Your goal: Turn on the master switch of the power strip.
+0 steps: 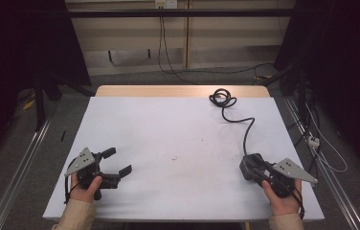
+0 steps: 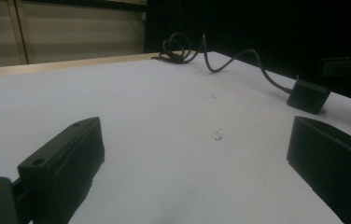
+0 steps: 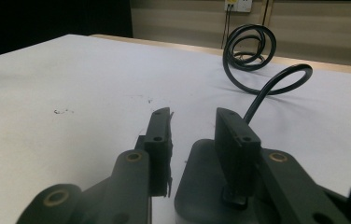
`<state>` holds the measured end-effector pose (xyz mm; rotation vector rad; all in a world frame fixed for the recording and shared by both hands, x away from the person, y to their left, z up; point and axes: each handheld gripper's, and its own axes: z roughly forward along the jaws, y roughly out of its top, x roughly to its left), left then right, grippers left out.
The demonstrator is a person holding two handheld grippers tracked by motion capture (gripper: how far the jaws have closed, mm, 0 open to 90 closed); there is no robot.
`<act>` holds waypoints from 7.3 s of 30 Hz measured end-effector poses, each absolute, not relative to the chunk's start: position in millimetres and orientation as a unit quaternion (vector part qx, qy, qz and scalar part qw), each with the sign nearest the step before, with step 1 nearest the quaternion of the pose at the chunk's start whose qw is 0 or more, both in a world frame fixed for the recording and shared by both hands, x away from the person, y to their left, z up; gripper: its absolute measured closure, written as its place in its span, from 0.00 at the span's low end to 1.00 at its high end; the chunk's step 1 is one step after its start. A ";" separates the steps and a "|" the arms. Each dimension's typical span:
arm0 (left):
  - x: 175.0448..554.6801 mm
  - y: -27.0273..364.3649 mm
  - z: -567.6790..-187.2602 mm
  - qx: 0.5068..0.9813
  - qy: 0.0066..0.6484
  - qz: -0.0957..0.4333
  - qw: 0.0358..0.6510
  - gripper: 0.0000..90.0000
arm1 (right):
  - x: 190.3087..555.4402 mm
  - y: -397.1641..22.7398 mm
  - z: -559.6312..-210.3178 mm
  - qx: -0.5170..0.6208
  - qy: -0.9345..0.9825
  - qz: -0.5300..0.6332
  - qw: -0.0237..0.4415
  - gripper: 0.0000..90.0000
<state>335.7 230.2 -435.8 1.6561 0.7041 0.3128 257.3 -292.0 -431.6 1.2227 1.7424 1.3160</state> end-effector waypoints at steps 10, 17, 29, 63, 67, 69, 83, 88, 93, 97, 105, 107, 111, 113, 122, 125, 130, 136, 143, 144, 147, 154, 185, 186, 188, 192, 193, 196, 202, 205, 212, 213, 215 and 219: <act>335.2 229.8 -436.7 0.720 0.303 0.135 0.609 0.04 | 258.0 -297.3 -430.9 0.461 0.662 0.505 0.308 0.86; 335.3 229.8 -436.7 0.721 0.302 0.137 0.608 0.04 | 258.2 -301.9 -430.6 0.467 0.660 0.502 0.306 0.90; 335.4 229.8 -436.8 0.719 0.304 0.137 0.610 0.04 | 258.4 -305.4 -430.9 0.471 0.665 0.497 0.297 0.98; 336.2 229.4 -437.8 0.719 0.306 0.135 0.609 0.04 | 257.1 -317.0 -433.5 0.483 0.668 0.489 0.287 1.00; 336.3 229.3 -437.8 0.719 0.305 0.135 0.610 0.04 | 256.7 -319.2 -434.0 0.485 0.667 0.488 0.287 1.00; 336.3 229.2 -437.9 0.719 0.306 0.135 0.610 0.04 | 256.5 -319.7 -434.2 0.485 0.666 0.488 0.288 1.00; 336.1 229.1 -438.0 0.719 0.306 0.133 0.609 0.04 | 255.7 -319.9 -435.8 0.482 0.672 0.482 0.288 1.00; 336.2 229.2 -438.0 0.719 0.306 0.134 0.610 0.04 | 255.2 -320.3 -437.4 0.484 0.669 0.485 0.287 1.00; 336.3 229.2 -438.2 0.720 0.307 0.133 0.608 0.04 | 255.0 -320.0 -438.0 0.479 0.673 0.482 0.293 1.00; 336.1 229.3 -438.4 0.719 0.308 0.132 0.609 0.04 | 255.0 -320.3 -438.6 0.477 0.674 0.483 0.293 1.00; 335.9 229.4 -438.2 0.718 0.309 0.134 0.610 0.04 | 254.2 -318.3 -438.5 0.482 0.673 0.476 0.295 1.00; 335.8 229.5 -438.1 0.717 0.309 0.134 0.610 0.04 | 254.0 -318.3 -439.2 0.483 0.672 0.477 0.295 1.00; 335.6 229.6 -438.1 0.718 0.308 0.134 0.609 0.04 | 253.8 -317.1 -439.2 0.482 0.674 0.473 0.300 1.00; 335.5 229.4 -438.1 0.717 0.308 0.134 0.610 0.04 | 253.6 -317.0 -439.2 0.482 0.674 0.472 0.300 1.00; 335.4 229.3 -438.1 0.718 0.308 0.134 0.610 0.04 | 253.4 -317.0 -440.0 0.481 0.674 0.474 0.301 1.00; 335.2 229.4 -438.0 0.718 0.308 0.134 0.610 0.04 | 253.3 -317.1 -440.1 0.481 0.674 0.474 0.301 1.00; 335.2 229.6 -438.0 0.717 0.308 0.135 0.610 0.04 | 253.2 -316.6 -440.1 0.481 0.674 0.473 0.302 1.00; 335.3 229.9 -438.1 0.717 0.309 0.136 0.610 0.04 | 253.0 -316.3 -440.3 0.479 0.675 0.472 0.304 1.00; 335.0 230.7 -437.9 0.717 0.309 0.136 0.610 0.04 | 252.6 -314.6 -439.7 0.479 0.677 0.465 0.310 1.00; 335.0 230.7 -437.9 0.717 0.309 0.136 0.610 0.04 | 252.5 -314.6 -439.9 0.477 0.678 0.464 0.312 1.00; 334.9 230.5 -437.9 0.716 0.309 0.136 0.610 0.04 | 252.3 -313.9 -439.6 0.476 0.679 0.462 0.314 1.00; 334.8 231.0 -437.7 0.717 0.309 0.137 0.610 0.04 | 252.0 -313.8 -439.8 0.480 0.676 0.463 0.312 1.00; 333.9 231.2 -437.4 0.715 0.310 0.137 0.612 0.04 | 251.2 -310.7 -439.3 0.484 0.677 0.453 0.320 1.00; 333.9 231.3 -437.4 0.715 0.310 0.137 0.612 0.04 | 251.3 -310.7 -439.4 0.484 0.676 0.455 0.319 1.00; 334.0 231.3 -437.4 0.715 0.310 0.137 0.612 0.04 | 251.3 -310.3 -439.3 0.485 0.676 0.452 0.321 1.00; 333.8 230.9 -437.4 0.714 0.310 0.136 0.612 0.04 | 251.4 -310.0 -438.8 0.486 0.677 0.450 0.319 1.00; 333.8 230.9 -437.3 0.715 0.310 0.136 0.612 0.04 | 251.4 -309.5 -438.5 0.486 0.678 0.448 0.321 1.00; 333.6 231.0 -437.3 0.714 0.311 0.137 0.612 0.04 | 251.4 -308.2 -437.8 0.487 0.680 0.443 0.323 1.00; 333.4 231.3 -437.4 0.712 0.313 0.136 0.613 0.04 | 251.5 -309.0 -438.8 0.487 0.677 0.448 0.322 1.00; 333.1 231.2 -437.3 0.711 0.314 0.135 0.614 0.04 | 251.3 -309.2 -439.2 0.487 0.676 0.449 0.321 1.00; 333.2 232.5 -437.0 0.711 0.313 0.136 0.615 0.05 | 251.3 -305.6 -438.9 0.488 0.679 0.445 0.321 1.00; 333.2 232.4 -437.1 0.710 0.313 0.136 0.616 0.05 | 251.3 -305.7 -438.9 0.488 0.679 0.446 0.320 1.00; 333.4 232.2 -437.5 0.710 0.314 0.135 0.616 0.05 | 251.2 -305.7 -439.2 0.488 0.678 0.447 0.320 1.00; 333.2 231.3 -437.4 0.710 0.314 0.134 0.616 0.05 | 251.3 -306.8 -439.8 0.489 0.676 0.451 0.318 1.00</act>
